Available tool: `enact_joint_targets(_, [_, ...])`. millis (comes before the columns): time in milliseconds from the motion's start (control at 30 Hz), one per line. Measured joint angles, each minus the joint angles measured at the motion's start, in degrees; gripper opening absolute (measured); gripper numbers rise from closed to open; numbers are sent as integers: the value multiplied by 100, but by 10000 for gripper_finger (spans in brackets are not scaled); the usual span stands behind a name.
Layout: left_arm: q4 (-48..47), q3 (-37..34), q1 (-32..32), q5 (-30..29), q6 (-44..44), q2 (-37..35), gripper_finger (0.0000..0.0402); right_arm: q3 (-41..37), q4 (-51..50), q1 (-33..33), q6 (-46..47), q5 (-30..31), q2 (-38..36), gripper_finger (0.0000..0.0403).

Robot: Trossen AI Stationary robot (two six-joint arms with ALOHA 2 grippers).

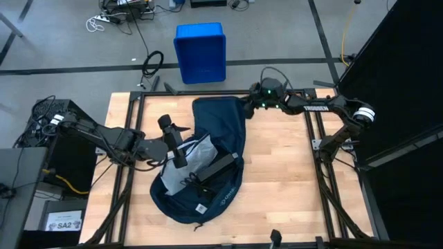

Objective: Unpack backpack
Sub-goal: Close the dark blue backpack

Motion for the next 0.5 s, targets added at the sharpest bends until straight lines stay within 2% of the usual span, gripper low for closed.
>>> enact_joint_targets(133, [-197,-2,577,209,191,0,218,420,-355,33,-204,-140,-151,0])
enact_joint_targets(267, [123,-2,1393,966,885,0,208,540,-476,261,-350,-268,-308,0])
enact_joint_targets(367, [570,0,2112,1731,1330,0,209,546,-512,462,-454,-284,-407,0])
enact_joint_targets(500, [1051,0,3088,3126,1744,7,221,546,-577,709,-538,-282,-482,0])
